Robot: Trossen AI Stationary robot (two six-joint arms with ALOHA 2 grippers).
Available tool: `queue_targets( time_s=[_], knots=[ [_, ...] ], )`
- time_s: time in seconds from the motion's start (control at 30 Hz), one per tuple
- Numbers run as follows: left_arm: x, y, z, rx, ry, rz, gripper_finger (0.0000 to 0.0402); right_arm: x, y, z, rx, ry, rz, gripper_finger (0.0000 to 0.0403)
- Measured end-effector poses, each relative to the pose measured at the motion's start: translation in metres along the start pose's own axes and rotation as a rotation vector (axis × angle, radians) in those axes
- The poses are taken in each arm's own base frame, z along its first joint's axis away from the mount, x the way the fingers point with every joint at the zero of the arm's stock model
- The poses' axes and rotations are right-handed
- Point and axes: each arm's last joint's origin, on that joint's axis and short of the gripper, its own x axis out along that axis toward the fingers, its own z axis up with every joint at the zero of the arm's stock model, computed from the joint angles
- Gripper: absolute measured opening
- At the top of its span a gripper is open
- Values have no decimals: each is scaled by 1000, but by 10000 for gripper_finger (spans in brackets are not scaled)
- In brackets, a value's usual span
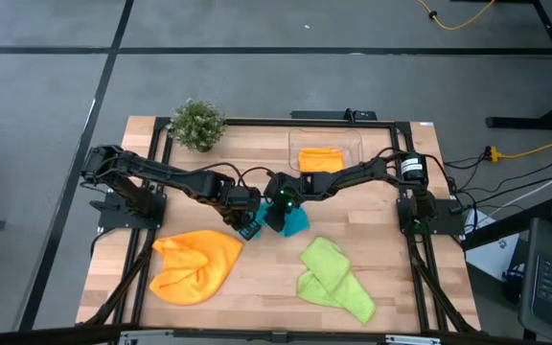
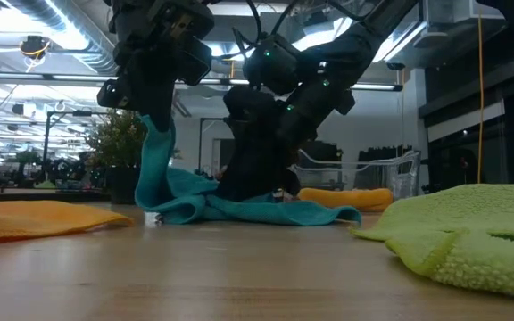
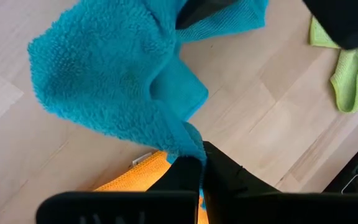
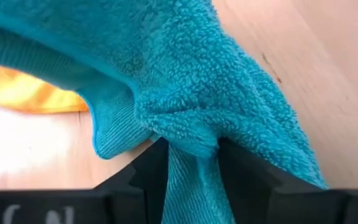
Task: Fold microfiber towels
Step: Fold the blue microfiber cloth
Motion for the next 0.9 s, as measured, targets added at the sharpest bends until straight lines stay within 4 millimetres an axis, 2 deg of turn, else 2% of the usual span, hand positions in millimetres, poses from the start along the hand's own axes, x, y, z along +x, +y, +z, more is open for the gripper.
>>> queue_targets(
  time_s=[0.27, 0.47, 0.7, 0.9],
  knots=[
    [0, -1, -1, 3, 1, 0, 0, -1, 0, 0, 46, 31, 54, 140],
    [0, -1, -1, 3, 16, -11, 0, 2, 11, -7, 36, 63, 89, 140],
    [0, -1, -1, 2, 20, -13, 0, 3, 12, -7, 44, -3, -3, 140],
    [0, -1, -1, 3, 23, -15, 0, 4, 12, -7, 70, -5, -7, 133]
  ],
)
